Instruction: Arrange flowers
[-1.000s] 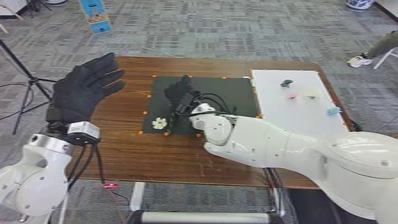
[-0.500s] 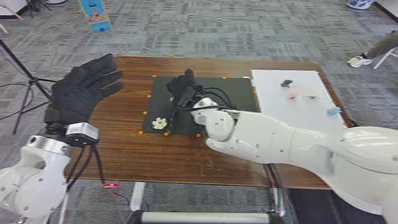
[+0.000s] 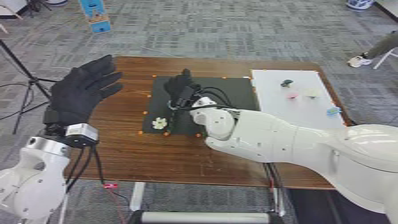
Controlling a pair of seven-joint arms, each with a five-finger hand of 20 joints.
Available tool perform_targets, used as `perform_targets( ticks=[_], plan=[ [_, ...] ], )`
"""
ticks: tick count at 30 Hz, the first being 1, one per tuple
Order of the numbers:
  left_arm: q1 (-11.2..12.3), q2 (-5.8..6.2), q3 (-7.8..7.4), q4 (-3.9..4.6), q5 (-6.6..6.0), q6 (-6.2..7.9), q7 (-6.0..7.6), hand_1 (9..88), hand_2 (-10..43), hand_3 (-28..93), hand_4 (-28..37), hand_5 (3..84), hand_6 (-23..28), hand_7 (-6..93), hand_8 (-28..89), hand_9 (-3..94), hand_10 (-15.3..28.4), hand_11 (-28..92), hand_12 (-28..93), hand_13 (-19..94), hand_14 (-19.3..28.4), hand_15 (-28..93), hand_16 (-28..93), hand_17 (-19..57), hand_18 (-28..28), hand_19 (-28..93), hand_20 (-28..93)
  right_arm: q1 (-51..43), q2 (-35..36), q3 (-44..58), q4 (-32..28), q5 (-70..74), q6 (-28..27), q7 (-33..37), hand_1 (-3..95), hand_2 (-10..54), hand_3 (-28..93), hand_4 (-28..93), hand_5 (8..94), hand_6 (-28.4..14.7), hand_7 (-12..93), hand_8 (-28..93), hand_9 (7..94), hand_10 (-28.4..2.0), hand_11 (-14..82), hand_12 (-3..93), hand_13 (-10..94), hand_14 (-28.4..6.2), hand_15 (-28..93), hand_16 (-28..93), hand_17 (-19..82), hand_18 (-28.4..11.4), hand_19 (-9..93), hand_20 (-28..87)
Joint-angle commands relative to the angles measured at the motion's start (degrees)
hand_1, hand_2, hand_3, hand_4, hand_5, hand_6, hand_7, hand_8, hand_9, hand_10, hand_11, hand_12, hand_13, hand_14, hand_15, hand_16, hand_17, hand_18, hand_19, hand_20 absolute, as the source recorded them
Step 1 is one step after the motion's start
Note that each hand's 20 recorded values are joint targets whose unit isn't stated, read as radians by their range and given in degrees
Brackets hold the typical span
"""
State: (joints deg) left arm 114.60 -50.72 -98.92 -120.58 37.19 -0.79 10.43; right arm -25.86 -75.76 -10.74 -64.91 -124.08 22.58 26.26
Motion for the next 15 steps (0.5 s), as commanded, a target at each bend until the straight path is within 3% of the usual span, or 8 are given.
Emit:
perform_targets(
  ticks=[1,7,11,15],
  plan=[
    [1.79,-1.05,-0.84,-1.01,-0.12,0.78,0.1,21.3,-5.5,73,-28.3,36.3,4.3,20.3,-9,28.7,12.0,22,18,24,13.7,31,2,-8.7,21.5,45,13,1.42,4.36,4.27,-6.09,-2.08,-5.48,2.85,38.1,-9.5,87,-28,53.1,2.9,28,-16,58.5,-7.7,22.5,20.2,65,-7.1,88,35,26,-18.8,77,52],
    [3.78,-2.34,-1.54,-1.29,-0.27,1.5,-1.13,21.3,-5.5,73,-28.3,36.3,4.3,20.3,-9,28.8,12.0,22,18,24,13.7,31,2,-8.7,21.5,45,13,-0.25,12.4,11.5,-16.16,-2.99,-4.54,1.82,33.8,-9.5,85,-28,48.9,0.9,26,-14,54.5,-8.8,21.8,20.4,63,-8.0,88,35,25,-19.2,77,52],
    [6.04,-3.08,-2.59,-2.01,-0.23,2.06,-0.96,21.3,-5.5,73,-28.3,36.3,4.3,20.3,-10,28.9,12.0,22,18,24,13.8,31,2,-8.7,21.5,45,13,-5.61,18.74,21.31,-22.74,1.6,-6.44,-8.99,35.9,-6.0,89,-25,48.3,1.6,26,-14,54.7,-10.6,28.3,24.1,60,-8.6,87,34,24,-19.5,77,52],
    [6.85,-3.83,-3.29,-2.05,-0.2,2.71,-0.7,21.3,-5.4,73,-28.3,36.3,4.3,20.2,-10,28.7,11.9,22,18,24,13.7,31,2,-8.7,21.5,45,13,-13.24,23.81,30.25,-28.16,5.67,-6.38,-15.31,40.2,-2.0,91,-23,47.8,2.8,26,-14,53.3,-10.8,32.7,28.2,58,-8.5,85,39,24,-19.6,76,52]
  ],
)
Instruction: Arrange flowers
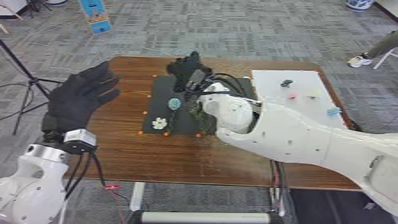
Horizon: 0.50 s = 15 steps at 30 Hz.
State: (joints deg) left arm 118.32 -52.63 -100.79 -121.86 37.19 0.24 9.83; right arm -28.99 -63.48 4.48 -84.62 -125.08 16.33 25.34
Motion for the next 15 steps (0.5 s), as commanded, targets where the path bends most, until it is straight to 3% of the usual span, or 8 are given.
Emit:
perform_targets(
  ticks=[1,2,5,6,9,10,13,15],
  plan=[
    [3.91,-2.2,-1.82,-1.09,-0.02,2.35,0.13,21.2,-5.4,73,-28.3,36.3,4.3,20.1,-10,28.7,11.9,22,18,24,13.6,31,2,-8.7,21.5,45,13,-12.59,12.42,17.86,-9.55,7.35,-0.85,-16.33,40.5,-1.8,91,-23,47.8,3.0,26,-14,53.2,-10.6,32.8,30.2,58,-8.5,84,40,24,-19.6,76,53],
    [4.12,-2.31,-2.04,-1.13,0.37,3.01,0.12,21.1,-5.4,73,-28.3,36.1,4.2,20.1,-10,28.5,11.9,22,18,23,13.6,31,2,-8.8,21.5,45,13,-15.21,13.35,20.89,-10.7,8.51,-1.39,-18.23,40.6,-1.8,91,-23,47.8,3.0,26,-14,53.2,-10.5,32.6,31.5,57,-8.7,84,40,24,-19.5,76,53],
    [6.98,-3.32,-3.63,-2.55,1.19,5.48,-0.27,20.7,-5.6,72,-28.3,35.1,3.8,20.0,-10,27.2,11.6,22,18,22,13.3,30,2,-9.0,21.8,45,13,-22.85,16.3,27.56,-14.35,13.68,-0.77,-22.07,38.0,-1.1,91,-23,47.9,3.0,26,-15,51.3,-11.1,34.8,33.5,56,-9.8,84,40,23,-19.5,75,53],
    [8.05,-3.69,-4.23,-2.91,1.48,5.71,-0.41,20.1,-6.4,72,-28.3,34.5,3.7,19.9,-9,26.5,11.5,22,18,21,13.2,29,2,-9.4,22.2,45,13,-25.85,16.73,30.7,-14.93,13.89,-2.21,-24.26,37.5,-0.9,91,-23,48.1,3.1,26,-15,50.6,-11.3,35.8,33.7,56,-10.0,84,40,22,-19.5,75,53],
    [9.17,-4.4,-4.55,-3.29,1.19,7.39,0.13,19.2,-8.4,72,-28.3,32.4,3.3,19.7,-9,24.3,11.0,20,18,20,13.4,26,3,-10.3,23.4,43,11,-32.6,18.07,37.4,-16.9,17.66,-6.33,-28.62,37.8,1.2,91,-23,48.1,3.3,25,-15,48.0,-11.8,38.1,35.4,55,-10.9,85,40,22,-19.5,75,53],
    [9.43,-4.61,-4.6,-3.29,1.03,7.58,0.42,19.2,-8.7,72,-28.3,32.0,3.4,19.6,-9,24.0,10.9,20,18,20,13.3,25,3,-10.5,23.6,43,11,-34.12,18.51,38.73,-17.75,18.69,-7.82,-28.84,37.8,3.1,91,-24,47.5,3.3,24,-14,47.6,-11.7,37.4,38.1,55,-11.3,84,41,22,-19.7,75,53],
    [9.57,-4.81,-4.34,-3.25,0.32,8.06,0.81,19.3,-8.7,71,-28.3,31.6,3.3,19.4,-9,23.7,10.8,19,19,19,13.3,25,3,-10.7,23.7,43,11,-35.53,19.6,38.68,-18.81,15.21,-7.28,-28.78,41.3,0.6,90,-26,45.3,3.6,21,-13,47.5,-12.3,39.6,52.8,56,-12.5,85,41,24,-20.7,77,53],
    [9.27,-4.81,-4.17,-3.0,-0.09,7.28,0.83,19.3,-8.4,71,-28.3,31.5,3.3,19.4,-9,23.8,10.9,19,19,20,13.3,24,4,-10.7,23.7,43,11,-35.49,20.04,38.54,-19.25,13.47,-8.86,-28.55,42.2,0.9,89,-25,42.6,3.8,19,-13,55.5,-12.4,44.0,58.3,59,-12.6,87,41,27,-21.4,80,53]
  ],
)
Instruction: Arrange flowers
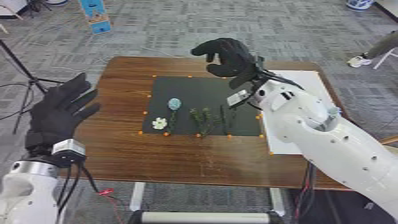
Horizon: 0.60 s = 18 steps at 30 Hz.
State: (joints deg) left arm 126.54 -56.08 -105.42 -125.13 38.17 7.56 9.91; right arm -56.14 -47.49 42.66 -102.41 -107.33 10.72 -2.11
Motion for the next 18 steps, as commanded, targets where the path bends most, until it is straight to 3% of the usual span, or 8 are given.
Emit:
perform_targets(
  ticks=[1,3,8,18],
  plan=[
    [0.95,-1.36,0.53,0.37,-1.08,-0.41,0.86,19.3,-8.1,71,-28.3,31.6,3.4,19.4,-9,24.0,10.9,19,19,20,13.4,25,4,-10.6,23.6,43,11,-8.42,4.1,0.63,-1.69,-4.53,-4.64,-1.15,42.0,1.2,89,-25,41.1,3.8,19,-13,59.7,-12.3,46.1,58.2,61,-12.3,88,41,28,-21.7,81,53],
    [1.04,-1.44,0.44,0.36,-1.0,-0.9,0.84,19.2,-7.9,71,-28.3,31.9,3.5,19.6,-9,24.3,11.0,19,19,20,13.4,25,4,-10.5,23.1,43,11,-8.31,4.71,0.43,-2.28,-5.08,-6.99,-0.89,41.1,2.7,89,-23,40.0,3.6,17,-12,64.5,-11.9,49.6,56.6,65,-11.7,88,40,31,-22.2,84,53],
    [1.78,-1.61,0.2,0.08,-1.02,-0.97,1.0,19.1,-7.7,72,-28.3,32.2,3.5,20.0,-9,24.6,11.1,20,19,20,13.2,26,4,-10.3,22.6,43,11,-8.11,6.45,-0.93,-3.81,-7.96,-10.5,1.28,31.7,15.8,91,-17,39.2,2.9,16,-12,74.5,-12.1,62.7,39.0,74,-10.4,89,38,37,-23.1,91,49],
    [2.65,-1.47,-0.4,-0.21,-1.1,-1.4,0.95,19.2,-7.6,72,-28.3,32.7,3.6,20.1,-10,25.0,11.2,20,19,21,13.1,26,4,-10.1,22.2,43,11,-3.44,13.46,-6.82,-5.78,-10.74,-8.98,1.3,27.6,18.9,92,-13,53.8,3.4,18,-13,77.1,-11.3,67.3,34.4,76,-10.0,91,39,39,-23.5,93,49]
  ],
)
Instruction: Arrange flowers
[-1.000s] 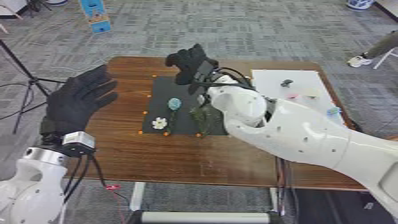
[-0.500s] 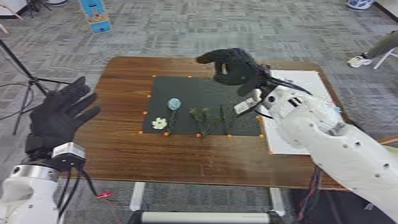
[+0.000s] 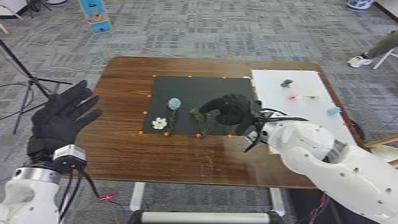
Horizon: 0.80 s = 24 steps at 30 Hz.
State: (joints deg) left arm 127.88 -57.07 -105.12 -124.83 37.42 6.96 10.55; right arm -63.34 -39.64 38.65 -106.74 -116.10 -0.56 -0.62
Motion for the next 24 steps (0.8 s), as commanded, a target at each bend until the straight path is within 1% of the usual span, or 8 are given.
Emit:
perform_targets(
  ticks=[1,5,7,10,12,13,19,24],
  plan=[
    [1.48,-0.48,-0.7,-0.58,-0.38,-0.77,0.38,19.2,-7.5,72,-28.3,32.8,3.6,20.2,-10,25.1,11.1,20,19,21,13.2,26,4,-10.1,22.2,43,11,3.93,6.0,-3.09,-1.43,-2.24,2.84,-0.43,27.4,19.0,92,-13,55.7,3.5,18,-13,77.2,-11.1,67.5,34.3,76,-10.0,91,39,39,-23.6,93,49],
    [1.57,-0.43,-0.76,-0.53,-0.44,-0.89,0.37,19.2,-7.5,72,-28.3,32.9,3.7,20.2,-10,25.1,11.1,20,19,21,13.1,26,4,-10.1,22.2,43,12,4.98,5.75,-4.0,-1.05,-3.17,1.16,-0.54,25.6,20.2,93,-11,57.8,3.7,18,-13,77.3,-11.1,67.7,34.6,76,-10.0,91,39,39,-23.7,93,49],
    [1.54,-0.4,-0.71,-0.49,-0.49,-0.92,0.31,19.2,-7.5,72,-28.3,32.9,3.7,20.2,-10,25.2,11.1,20,19,21,13.1,26,4,-10.1,22.1,43,12,6.2,5.47,-5.75,-0.63,-3.23,1.16,-0.37,25.3,20.3,93,-11,58.0,3.8,18,-13,77.2,-11.3,67.6,34.7,76,-10.1,91,39,39,-23.8,93,50],
    [1.32,-0.35,-0.63,-0.42,-0.51,-1.01,0.1,19.2,-7.5,72,-28.3,32.9,3.7,20.1,-10,25.2,11.2,20,19,21,13.1,26,4,-10.1,22.1,43,12,8.06,4.44,-7.94,0.29,-4.59,-0.97,0.34,25.1,20.4,93,-11,57.9,3.7,17,-13,77.1,-11.4,67.6,34.9,76,-10.2,91,39,39,-23.8,93,50],
    [1.19,-0.36,-0.58,-0.37,-0.42,-0.99,0.04,19.3,-7.4,72,-28.3,32.8,3.7,20.1,-10,25.2,11.2,20,18,21,13.1,26,4,-10.1,22.1,43,12,9.9,3.8,-10.37,1.38,-4.53,-1.09,0.31,24.9,20.5,93,-11,57.4,3.6,17,-13,77.0,-11.3,67.6,35.0,76,-10.2,91,39,39,-23.9,93,50],
    [1.45,-0.42,-0.66,-0.53,-0.5,-0.82,0.17,19.3,-7.4,72,-28.3,32.8,3.7,20.1,-10,25.2,11.1,20,18,21,13.1,26,4,-10.1,22.1,43,12,10.79,3.33,-11.38,1.98,-4.93,-1.7,0.26,24.7,20.6,93,-11,57.3,3.6,17,-13,77.0,-11.4,67.6,35.0,76,-10.3,91,39,39,-23.8,93,50],
    [1.52,-0.45,-0.93,-0.76,-0.4,-0.76,0.43,19.3,-7.3,72,-28.3,32.8,3.7,20.0,-10,25.2,11.1,20,19,21,13.2,26,4,-10.1,22.1,43,12,13.64,1.85,-15.23,4.62,-5.89,-2.41,0.56,24.5,20.7,93,-11,57.3,3.7,17,-13,77.0,-11.4,67.6,35.0,76,-10.3,91,39,39,-23.9,93,50],
    [1.45,-0.47,-1.05,-0.82,-0.43,-0.72,0.48,19.3,-7.2,72,-28.3,32.9,3.6,20.2,-9,25.2,11.1,20,19,21,13.1,26,4,-10.1,22.1,43,12,14.9,1.04,-17.04,6.36,-6.44,-2.72,1.35,24.4,20.8,93,-11,57.3,3.9,18,-13,76.8,-11.3,67.8,35.0,76,-10.3,91,39,38,-23.8,93,50]
  ],
)
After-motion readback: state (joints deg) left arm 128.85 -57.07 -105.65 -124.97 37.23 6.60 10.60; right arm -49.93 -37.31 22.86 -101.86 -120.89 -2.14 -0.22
